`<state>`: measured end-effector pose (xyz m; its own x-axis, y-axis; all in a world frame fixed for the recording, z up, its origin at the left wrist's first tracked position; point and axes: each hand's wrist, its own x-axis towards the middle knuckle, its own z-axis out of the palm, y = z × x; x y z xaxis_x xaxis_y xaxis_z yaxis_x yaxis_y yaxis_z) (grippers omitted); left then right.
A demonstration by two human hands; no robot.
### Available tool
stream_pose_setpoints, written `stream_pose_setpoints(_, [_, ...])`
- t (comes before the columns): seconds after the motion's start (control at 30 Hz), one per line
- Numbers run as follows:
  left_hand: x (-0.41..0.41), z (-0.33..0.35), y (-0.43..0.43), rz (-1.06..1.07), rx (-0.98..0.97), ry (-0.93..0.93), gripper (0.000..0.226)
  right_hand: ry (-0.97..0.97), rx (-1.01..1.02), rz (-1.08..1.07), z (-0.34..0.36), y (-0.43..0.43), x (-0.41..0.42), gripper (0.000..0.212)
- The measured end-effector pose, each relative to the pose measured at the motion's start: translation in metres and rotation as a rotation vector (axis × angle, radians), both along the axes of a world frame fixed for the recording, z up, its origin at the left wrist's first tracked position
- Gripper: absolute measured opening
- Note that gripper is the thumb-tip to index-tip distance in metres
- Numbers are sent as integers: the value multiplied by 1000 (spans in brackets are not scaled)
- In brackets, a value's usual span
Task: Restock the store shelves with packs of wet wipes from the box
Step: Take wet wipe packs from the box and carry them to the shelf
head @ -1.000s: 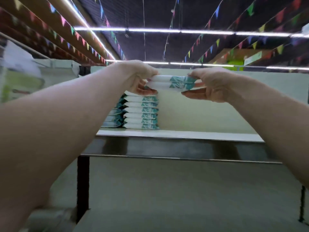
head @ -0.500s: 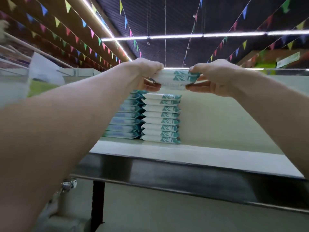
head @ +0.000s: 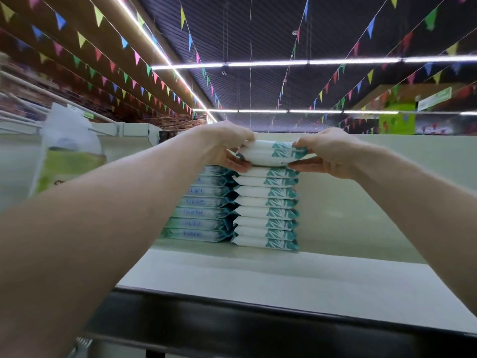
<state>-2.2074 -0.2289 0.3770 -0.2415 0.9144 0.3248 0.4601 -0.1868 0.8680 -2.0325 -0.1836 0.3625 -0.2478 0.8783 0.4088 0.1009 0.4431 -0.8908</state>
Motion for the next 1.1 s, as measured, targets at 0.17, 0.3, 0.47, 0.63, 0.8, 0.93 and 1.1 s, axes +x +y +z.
stream_pose_setpoints(0.17, [-6, 3, -2, -88, -31, 59, 27, -20, 6, -20, 1, -1, -1, 16])
stream_pose_setpoints(0.3, [-10, 0, -2, -118, -13, 120, 35, -42, 42, -21, 0, -1, 0, 18])
stream_pose_setpoints(0.47, [-13, -6, -1, -57, 25, 189, 37, -77, 78, 9, -6, -2, -1, 20])
stream_pose_setpoints(0.63, [-14, -8, 4, -14, 95, 169, 35, -175, 160, -43, -7, 0, -8, 33])
stream_pose_setpoints(0.8, [-14, -9, 12, 18, 139, 211, 35, -256, 248, -115, -7, 8, -9, 26])
stream_pose_setpoints(0.93, [-15, -9, 17, 62, 143, 311, 33, -316, 317, -152, -8, 13, -7, 18])
stream_pose_setpoints(1.1, [-15, 0, 14, 95, 84, 519, 29, -330, 345, -139, -8, 18, -6, 9])
